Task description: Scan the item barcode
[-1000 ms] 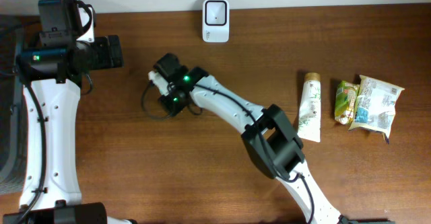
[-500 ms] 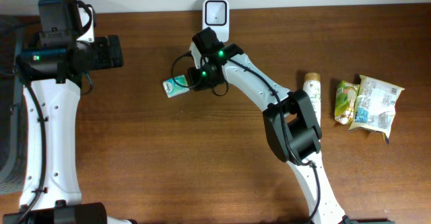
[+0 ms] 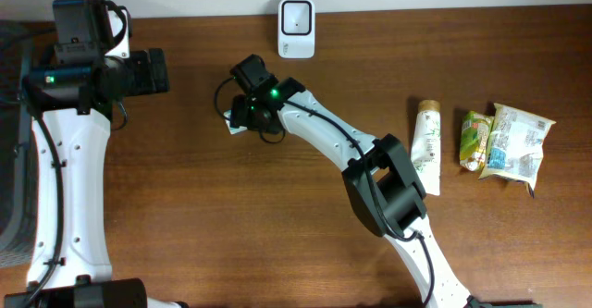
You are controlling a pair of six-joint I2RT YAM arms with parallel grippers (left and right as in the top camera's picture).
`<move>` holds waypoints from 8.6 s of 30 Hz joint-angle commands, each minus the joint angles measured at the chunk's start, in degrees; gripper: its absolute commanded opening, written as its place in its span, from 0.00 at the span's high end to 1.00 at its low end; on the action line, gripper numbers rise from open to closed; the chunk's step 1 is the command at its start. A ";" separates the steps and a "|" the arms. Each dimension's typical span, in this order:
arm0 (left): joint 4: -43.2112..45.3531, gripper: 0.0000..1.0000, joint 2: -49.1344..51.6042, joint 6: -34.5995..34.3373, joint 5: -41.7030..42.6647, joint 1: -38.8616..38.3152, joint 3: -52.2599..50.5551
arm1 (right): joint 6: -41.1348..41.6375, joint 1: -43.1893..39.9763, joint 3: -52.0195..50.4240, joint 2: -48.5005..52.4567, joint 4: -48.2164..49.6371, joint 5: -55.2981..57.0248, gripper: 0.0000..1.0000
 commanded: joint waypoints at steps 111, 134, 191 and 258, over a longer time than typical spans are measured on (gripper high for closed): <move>0.04 0.01 -0.90 -0.57 -0.42 0.09 0.20 | -44.92 -14.78 -2.12 2.56 -7.58 -23.96 0.66; 0.04 0.01 -0.90 -0.57 -0.42 0.09 0.20 | -41.86 -23.06 -0.46 -4.90 -8.50 -81.61 0.96; 0.04 0.01 -0.90 -0.57 -0.42 0.09 0.20 | -75.06 -12.13 17.66 3.34 16.33 36.46 0.96; 0.04 0.01 -0.90 -0.57 -0.42 0.09 0.20 | -24.92 -27.93 -23.98 -19.74 -30.03 18.91 0.88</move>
